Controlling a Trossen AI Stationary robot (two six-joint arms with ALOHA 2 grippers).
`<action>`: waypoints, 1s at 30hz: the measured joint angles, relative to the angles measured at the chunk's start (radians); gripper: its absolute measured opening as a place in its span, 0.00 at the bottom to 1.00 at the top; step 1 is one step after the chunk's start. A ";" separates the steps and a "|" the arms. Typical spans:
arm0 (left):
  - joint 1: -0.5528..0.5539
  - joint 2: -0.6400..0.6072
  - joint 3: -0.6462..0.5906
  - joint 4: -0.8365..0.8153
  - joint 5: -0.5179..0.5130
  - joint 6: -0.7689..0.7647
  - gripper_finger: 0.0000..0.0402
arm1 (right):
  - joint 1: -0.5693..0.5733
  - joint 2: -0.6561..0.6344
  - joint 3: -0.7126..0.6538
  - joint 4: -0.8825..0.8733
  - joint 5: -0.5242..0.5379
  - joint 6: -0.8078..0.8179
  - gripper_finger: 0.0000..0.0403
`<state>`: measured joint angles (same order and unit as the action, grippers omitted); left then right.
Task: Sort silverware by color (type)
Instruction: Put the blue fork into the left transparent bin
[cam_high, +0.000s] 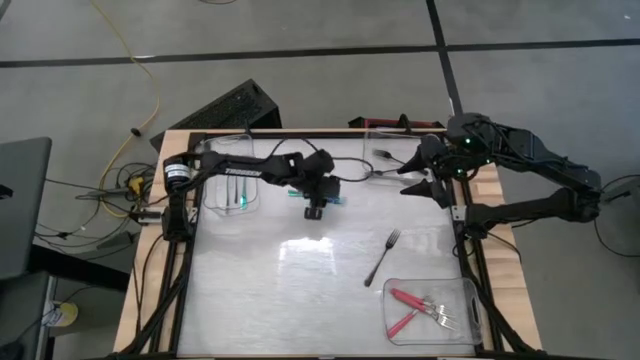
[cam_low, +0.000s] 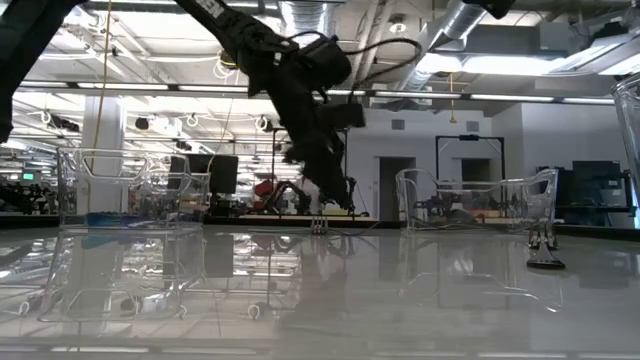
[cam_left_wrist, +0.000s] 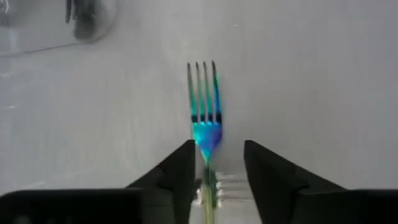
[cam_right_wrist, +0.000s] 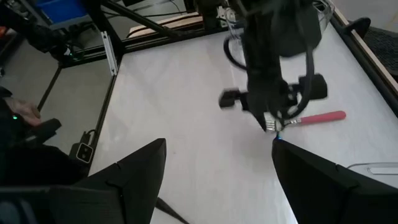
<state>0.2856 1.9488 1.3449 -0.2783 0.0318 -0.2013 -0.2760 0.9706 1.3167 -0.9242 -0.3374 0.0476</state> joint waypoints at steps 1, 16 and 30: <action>-0.003 0.014 0.000 0.024 -0.021 -0.014 0.35 | 0.000 0.000 0.000 0.001 0.000 -0.003 0.78; -0.020 0.106 -0.001 -0.053 -0.089 -0.126 0.46 | -0.002 0.000 0.000 0.012 0.000 -0.003 0.78; 0.008 0.105 0.006 -0.115 0.043 -0.219 0.03 | -0.002 0.000 0.000 0.032 -0.001 -0.046 0.78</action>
<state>0.2935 2.0541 1.3511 -0.3931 0.0746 -0.4204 -0.2775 0.9704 1.3170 -0.8919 -0.3382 0.0016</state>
